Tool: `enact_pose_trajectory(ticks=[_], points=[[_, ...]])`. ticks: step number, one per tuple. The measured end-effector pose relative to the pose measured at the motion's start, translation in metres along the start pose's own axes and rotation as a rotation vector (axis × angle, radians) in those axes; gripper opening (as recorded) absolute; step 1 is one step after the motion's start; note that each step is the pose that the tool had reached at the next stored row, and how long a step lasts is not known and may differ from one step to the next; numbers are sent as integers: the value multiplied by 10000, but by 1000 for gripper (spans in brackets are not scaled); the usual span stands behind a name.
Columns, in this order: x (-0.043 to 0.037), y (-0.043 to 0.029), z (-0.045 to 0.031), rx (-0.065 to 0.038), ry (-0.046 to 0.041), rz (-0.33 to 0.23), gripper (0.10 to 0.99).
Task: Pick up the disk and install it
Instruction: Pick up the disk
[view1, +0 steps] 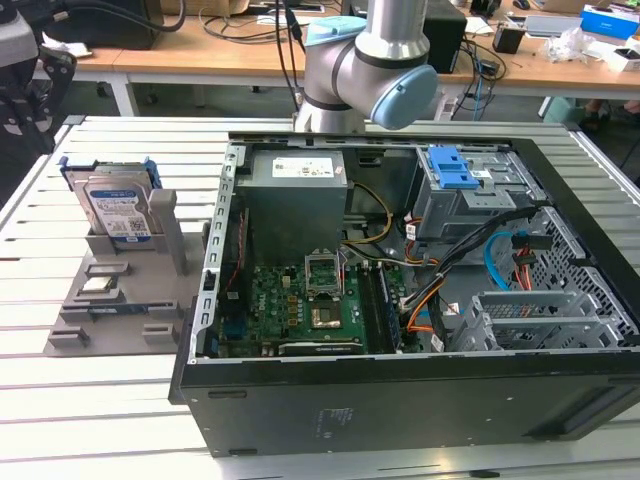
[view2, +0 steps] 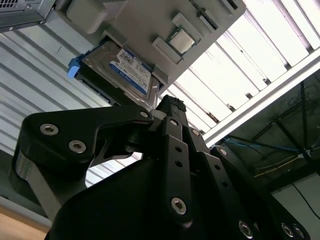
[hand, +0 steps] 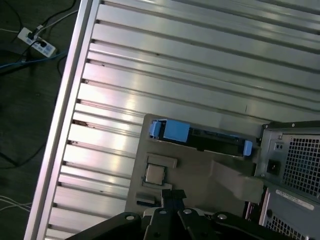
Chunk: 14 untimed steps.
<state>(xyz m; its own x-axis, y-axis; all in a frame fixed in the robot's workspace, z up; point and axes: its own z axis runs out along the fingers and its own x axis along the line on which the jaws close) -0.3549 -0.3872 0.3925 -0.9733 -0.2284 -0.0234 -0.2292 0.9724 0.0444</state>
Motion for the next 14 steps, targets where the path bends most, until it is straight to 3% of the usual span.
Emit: enact_pose_trajectory(ticks=[14], points=[[0,0,0,-34,65,-1451,106]])
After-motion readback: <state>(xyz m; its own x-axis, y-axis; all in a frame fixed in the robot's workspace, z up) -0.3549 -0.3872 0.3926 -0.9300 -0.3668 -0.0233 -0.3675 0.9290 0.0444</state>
